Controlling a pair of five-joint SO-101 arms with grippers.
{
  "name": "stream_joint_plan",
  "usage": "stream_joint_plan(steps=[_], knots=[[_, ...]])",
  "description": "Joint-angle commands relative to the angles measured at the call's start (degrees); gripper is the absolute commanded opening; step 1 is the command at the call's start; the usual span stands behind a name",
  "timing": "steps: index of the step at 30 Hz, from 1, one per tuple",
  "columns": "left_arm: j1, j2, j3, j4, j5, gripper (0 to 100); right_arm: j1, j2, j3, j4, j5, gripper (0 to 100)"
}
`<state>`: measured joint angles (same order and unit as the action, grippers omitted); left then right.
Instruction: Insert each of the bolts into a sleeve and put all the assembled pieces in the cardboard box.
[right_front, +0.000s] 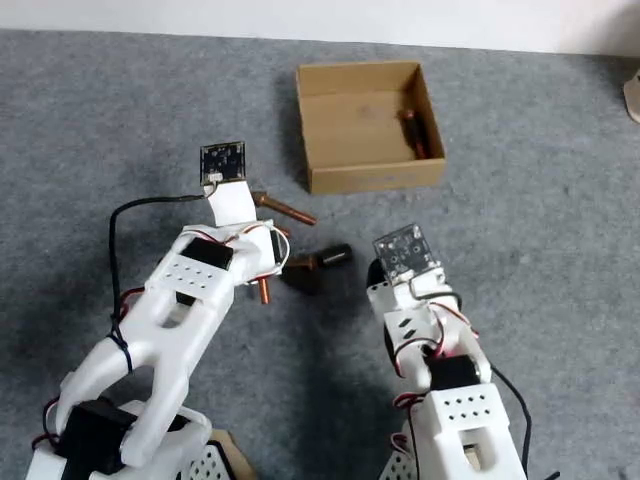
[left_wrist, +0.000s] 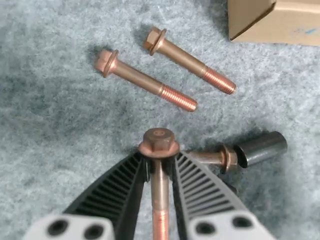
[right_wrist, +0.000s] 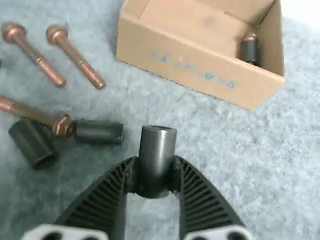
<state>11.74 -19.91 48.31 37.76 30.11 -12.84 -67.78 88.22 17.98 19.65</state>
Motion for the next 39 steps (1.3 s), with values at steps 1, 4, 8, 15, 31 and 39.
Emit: stream_joint_plan(steps=[1, 4, 8, 15, 31, 39], knots=[[-0.04, -2.42, -0.48, -1.05, 3.34, 0, 0.04, -0.13, 1.45, -7.34, -2.90, 0.4], [-0.04, -2.42, -0.66, -1.05, 6.15, 0, 0.13, -0.13, 5.76, -13.67, -4.04, 0.4], [-0.13, -2.42, -0.75, -1.05, 9.41, 0, 0.04, -0.13, 9.63, -19.91, -3.96, 0.4], [2.33, -2.42, -3.56, 3.87, 10.02, 0, 0.13, -0.40, 10.59, -22.02, -4.22, 0.4], [5.23, -2.42, -11.21, 15.30, 10.11, 0, -1.27, -36.62, 15.78, 11.21, -7.47, 0.4], [6.02, -2.24, -23.34, 25.32, 9.93, 0, -1.45, -37.67, 15.78, 10.77, -7.56, 0.4]])
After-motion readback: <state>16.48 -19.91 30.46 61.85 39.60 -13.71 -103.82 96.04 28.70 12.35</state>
